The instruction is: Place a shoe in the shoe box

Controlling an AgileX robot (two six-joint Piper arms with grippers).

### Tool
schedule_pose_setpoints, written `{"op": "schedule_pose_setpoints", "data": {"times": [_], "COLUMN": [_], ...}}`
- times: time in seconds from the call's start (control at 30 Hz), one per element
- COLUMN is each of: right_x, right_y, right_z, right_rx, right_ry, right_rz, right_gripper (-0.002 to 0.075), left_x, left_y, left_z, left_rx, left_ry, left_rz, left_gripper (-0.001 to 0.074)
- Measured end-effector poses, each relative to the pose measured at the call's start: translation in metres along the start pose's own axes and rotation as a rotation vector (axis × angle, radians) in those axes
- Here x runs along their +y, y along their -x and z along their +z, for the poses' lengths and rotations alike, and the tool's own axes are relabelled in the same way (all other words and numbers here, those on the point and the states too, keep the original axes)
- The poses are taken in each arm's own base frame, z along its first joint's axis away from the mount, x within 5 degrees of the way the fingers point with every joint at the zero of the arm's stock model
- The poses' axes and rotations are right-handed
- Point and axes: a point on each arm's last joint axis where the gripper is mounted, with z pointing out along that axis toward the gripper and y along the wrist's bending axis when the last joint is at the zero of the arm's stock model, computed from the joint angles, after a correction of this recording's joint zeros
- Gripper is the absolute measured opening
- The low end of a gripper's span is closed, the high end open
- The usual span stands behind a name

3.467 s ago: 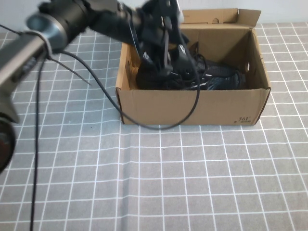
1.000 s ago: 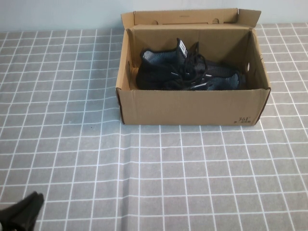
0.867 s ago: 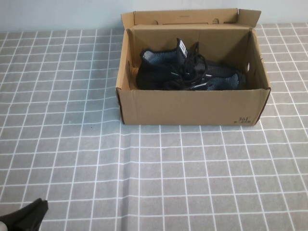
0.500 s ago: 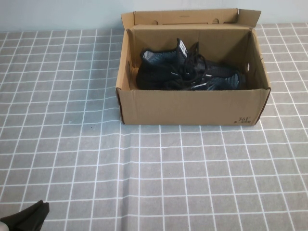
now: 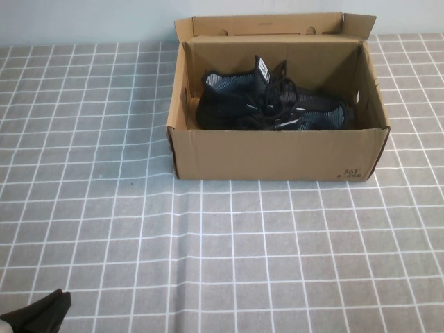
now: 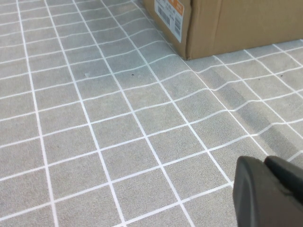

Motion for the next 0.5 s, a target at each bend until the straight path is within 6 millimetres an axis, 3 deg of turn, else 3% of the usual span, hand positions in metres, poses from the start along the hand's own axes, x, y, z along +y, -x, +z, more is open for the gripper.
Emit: {"op": "schedule_pose_setpoints", "data": {"times": [0.3,0.5], "right_x": [-0.023,-0.026], "right_y": [-0.066,-0.074], "right_z": [-0.008,-0.007], "right_rx": [-0.066,-0.072], "right_ry": [-0.153,-0.166], "right_rz": [-0.002,0.007], "right_gripper": [-0.0016,-0.0016], "left_x": [0.000,0.000], "left_y": [0.000,0.000], "left_z": [0.000,0.000], "left_rx": [0.000,0.005], "left_ry": [0.000,-0.002], "left_rz": [0.000,0.000], "left_gripper": [0.0000,0.0000]}}
